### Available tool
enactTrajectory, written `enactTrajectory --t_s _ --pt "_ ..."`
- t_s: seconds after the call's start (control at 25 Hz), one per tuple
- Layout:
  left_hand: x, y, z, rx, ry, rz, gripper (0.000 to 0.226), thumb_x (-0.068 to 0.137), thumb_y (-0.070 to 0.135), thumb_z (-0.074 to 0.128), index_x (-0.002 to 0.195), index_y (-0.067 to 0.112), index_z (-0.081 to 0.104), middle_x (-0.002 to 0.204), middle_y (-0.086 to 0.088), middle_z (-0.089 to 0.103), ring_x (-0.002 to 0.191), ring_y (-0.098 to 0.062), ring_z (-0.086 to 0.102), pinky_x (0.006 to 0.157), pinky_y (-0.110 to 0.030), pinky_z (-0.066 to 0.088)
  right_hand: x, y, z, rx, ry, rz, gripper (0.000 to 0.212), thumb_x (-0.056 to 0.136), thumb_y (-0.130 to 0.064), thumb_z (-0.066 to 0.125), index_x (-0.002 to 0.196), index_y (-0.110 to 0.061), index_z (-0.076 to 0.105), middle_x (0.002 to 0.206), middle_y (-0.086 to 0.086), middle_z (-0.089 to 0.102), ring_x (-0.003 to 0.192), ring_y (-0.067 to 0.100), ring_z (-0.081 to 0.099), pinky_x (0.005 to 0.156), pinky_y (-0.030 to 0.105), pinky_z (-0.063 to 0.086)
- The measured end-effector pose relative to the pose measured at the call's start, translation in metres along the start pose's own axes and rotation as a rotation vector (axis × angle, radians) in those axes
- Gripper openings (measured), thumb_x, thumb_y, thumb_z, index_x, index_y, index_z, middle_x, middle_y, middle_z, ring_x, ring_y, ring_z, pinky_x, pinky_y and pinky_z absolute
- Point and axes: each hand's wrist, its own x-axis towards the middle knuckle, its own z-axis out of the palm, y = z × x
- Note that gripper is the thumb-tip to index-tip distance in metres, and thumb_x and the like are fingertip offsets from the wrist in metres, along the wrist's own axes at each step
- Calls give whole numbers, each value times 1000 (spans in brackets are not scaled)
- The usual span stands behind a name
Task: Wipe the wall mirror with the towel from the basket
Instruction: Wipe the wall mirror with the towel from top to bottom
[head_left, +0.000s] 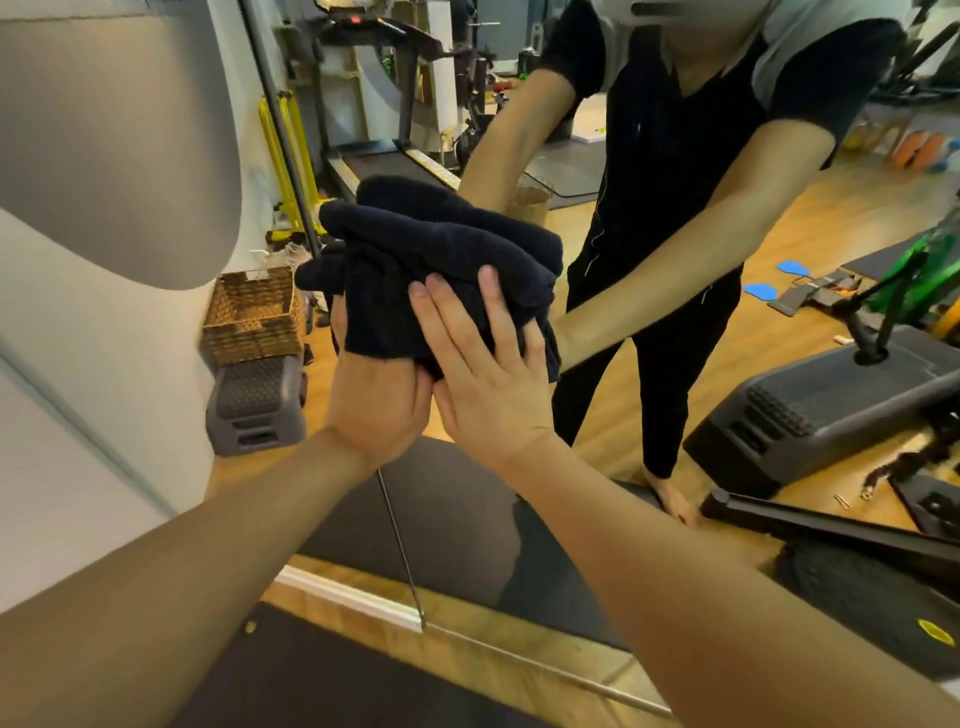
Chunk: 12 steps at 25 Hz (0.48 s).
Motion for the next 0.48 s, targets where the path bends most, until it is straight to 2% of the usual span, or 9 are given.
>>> enactTrajectory --t_s 0.16,0.32,0.44,0.48 --pt "2 57 6 -88 21 -36 56 103 24 30 154 1 32 149 -25 46 140 -44 44 115 -60 34 -25 47 -25 -39 20 -78 59 102 -23 51 159 -24 35 165 -4 34 154 25 21 117 42 32" --pt "3 113 25 -84 9 -58 58 102 21 33 156 0 27 152 -26 43 143 -45 40 120 -59 29 -51 89 -50 -59 42 -98 55 102 -22 55 155 -23 42 161 -3 40 152 25 26 117 43 36" --pt "8 151 35 -72 2 -65 57 103 23 28 156 0 28 153 -23 41 143 -40 39 127 -40 15 -69 121 -72 -99 69 -112 53 103 -24 57 154 -23 45 159 -3 44 150 26 31 114 42 39" --pt "10 165 38 -71 1 -63 57 104 24 25 156 0 28 153 -23 41 142 -39 39 127 -38 14 -75 132 -79 -116 73 -115 53 103 -24 58 154 -23 44 159 -2 45 150 26 32 113 42 40"
